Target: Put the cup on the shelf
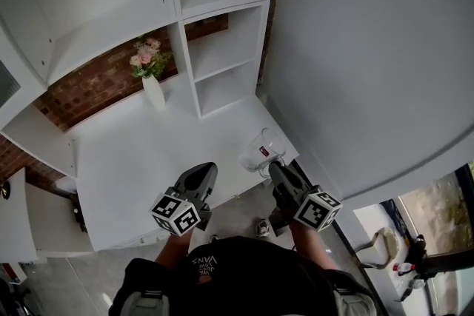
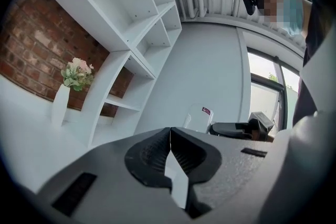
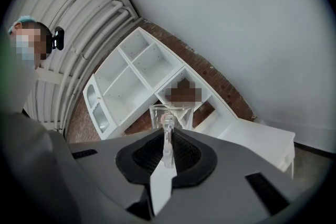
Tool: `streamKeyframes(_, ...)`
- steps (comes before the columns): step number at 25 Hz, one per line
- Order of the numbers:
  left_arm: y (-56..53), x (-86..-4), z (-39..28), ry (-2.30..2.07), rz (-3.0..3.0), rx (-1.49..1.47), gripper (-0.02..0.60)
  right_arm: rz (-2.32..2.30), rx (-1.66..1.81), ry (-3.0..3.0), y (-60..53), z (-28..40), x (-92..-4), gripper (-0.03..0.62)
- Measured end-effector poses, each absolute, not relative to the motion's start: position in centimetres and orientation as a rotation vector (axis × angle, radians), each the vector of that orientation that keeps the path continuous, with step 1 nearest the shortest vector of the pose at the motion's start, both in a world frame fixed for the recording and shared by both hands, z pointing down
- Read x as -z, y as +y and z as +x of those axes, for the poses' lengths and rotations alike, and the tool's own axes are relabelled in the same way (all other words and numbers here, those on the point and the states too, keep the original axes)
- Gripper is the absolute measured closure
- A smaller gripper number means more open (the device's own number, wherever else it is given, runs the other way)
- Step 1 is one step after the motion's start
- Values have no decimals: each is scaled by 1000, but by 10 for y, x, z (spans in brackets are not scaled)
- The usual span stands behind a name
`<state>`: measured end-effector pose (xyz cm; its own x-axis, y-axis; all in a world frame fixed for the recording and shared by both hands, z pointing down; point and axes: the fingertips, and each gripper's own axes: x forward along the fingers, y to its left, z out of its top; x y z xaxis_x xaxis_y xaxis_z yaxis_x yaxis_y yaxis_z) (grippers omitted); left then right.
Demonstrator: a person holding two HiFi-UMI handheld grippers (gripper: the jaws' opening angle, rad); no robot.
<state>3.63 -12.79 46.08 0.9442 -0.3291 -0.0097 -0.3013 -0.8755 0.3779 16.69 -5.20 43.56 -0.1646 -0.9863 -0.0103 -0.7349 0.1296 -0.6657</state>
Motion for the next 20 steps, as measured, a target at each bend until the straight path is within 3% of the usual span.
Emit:
streamKeyframes(10, -128, -457, 104, -719, 2666, 201, 575, -1482, 748, 2201, -85, 246, -422, 565)
streamKeyframes(20, -114, -464, 110, -962, 2584, 209, 574, -1344, 767, 2311, -118, 282, -417, 565)
